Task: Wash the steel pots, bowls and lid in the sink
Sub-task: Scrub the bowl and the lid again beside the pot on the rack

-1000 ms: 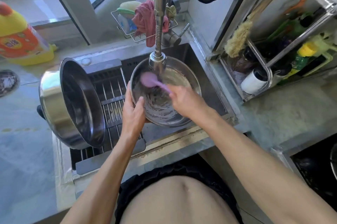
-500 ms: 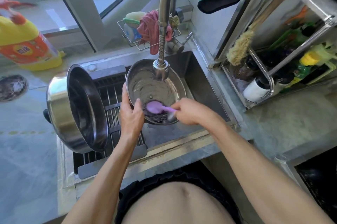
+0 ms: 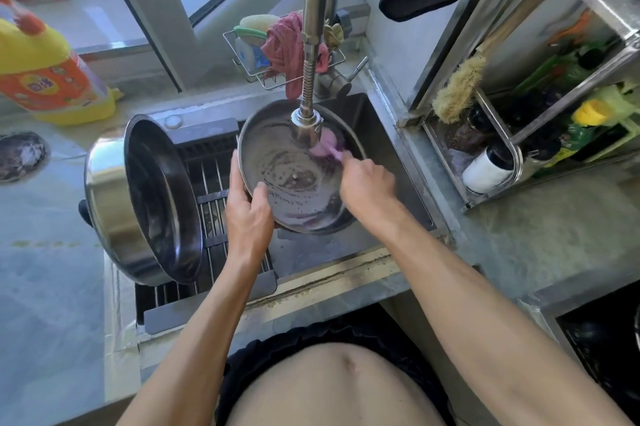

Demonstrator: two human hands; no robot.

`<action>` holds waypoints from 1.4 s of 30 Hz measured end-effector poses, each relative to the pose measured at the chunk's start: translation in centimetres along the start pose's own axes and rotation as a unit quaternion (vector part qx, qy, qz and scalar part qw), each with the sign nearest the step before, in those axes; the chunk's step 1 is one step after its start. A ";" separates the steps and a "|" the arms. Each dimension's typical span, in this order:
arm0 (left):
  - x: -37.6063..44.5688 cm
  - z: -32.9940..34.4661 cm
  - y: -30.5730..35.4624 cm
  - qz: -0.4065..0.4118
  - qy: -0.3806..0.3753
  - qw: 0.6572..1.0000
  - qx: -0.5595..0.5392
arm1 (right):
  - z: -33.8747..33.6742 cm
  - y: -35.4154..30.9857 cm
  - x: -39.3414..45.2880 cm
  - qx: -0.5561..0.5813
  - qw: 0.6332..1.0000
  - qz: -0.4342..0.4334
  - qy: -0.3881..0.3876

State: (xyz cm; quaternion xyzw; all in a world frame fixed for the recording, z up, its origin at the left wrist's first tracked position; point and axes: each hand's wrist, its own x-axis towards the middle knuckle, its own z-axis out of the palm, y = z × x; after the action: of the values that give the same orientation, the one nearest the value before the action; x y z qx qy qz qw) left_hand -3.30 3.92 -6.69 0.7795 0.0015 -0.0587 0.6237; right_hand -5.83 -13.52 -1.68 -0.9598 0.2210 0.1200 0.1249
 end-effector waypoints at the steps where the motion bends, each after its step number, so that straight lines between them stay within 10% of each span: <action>1: 0.2 0.0 0.0 0.003 0.018 1.000 0.007 | -0.1 0.2 -0.3 -0.042 0.998 0.018 -0.045; 5: 0.4 0.1 -0.5 0.017 0.026 0.998 0.061 | -1.9 -0.8 -0.7 0.065 0.963 -0.069 -0.253; 8: -0.7 0.0 -0.5 0.026 0.007 0.999 0.043 | -1.3 -0.2 0.0 0.265 0.949 -0.013 -0.172; 11: -0.6 -0.3 -0.4 0.082 0.014 0.995 0.052 | -0.1 1.2 -0.2 0.075 0.993 0.059 -0.063; 15: 0.4 -0.3 -0.9 0.060 0.025 0.993 0.094 | -1.1 -0.3 -1.5 0.077 0.960 -0.046 -0.265; 18: 0.0 -0.4 -1.2 0.051 0.011 0.996 0.077 | -0.7 -0.7 -0.9 0.229 0.956 -0.060 -0.174; 20: -0.3 -0.5 -1.0 0.051 0.006 0.997 0.059 | -0.1 -0.2 -0.3 0.138 0.987 0.008 -0.085; 23: -0.1 -0.7 -0.6 0.082 0.024 0.993 0.081 | -0.3 -0.2 -1.1 -0.073 0.981 0.016 -0.181; 25: 0.1 -0.9 -1.0 0.084 0.027 0.991 0.098 | -1.0 -1.1 -1.5 -0.024 0.965 -0.083 -0.248; 29: -0.2 -1.0 -1.1 0.047 0.012 0.997 0.062 | -0.9 -1.5 -0.7 0.228 0.958 -0.107 -0.137; 32: -0.6 -0.9 0.0 0.033 0.005 0.999 0.021 | -0.3 -0.6 -0.1 0.059 0.998 0.019 -0.019; 34: -0.2 -1.0 0.0 0.026 0.036 0.999 0.019 | -1.0 -0.7 -0.8 -0.054 0.992 0.032 -0.108; 38: 0.0 -1.1 -0.8 0.013 0.012 0.999 0.036 | -2.6 -2.6 -1.4 0.103 0.962 -0.133 -0.215; 42: -0.3 -0.9 -0.3 0.014 0.016 1.000 0.002 | -1.3 -1.5 0.2 0.050 0.997 0.028 -0.049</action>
State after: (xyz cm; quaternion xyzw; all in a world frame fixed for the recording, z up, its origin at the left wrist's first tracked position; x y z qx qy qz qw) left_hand -3.58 4.90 -6.77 0.7816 0.0009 -0.0373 0.6227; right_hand -4.73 -12.64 -0.19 -0.9388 0.2468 0.1594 0.1801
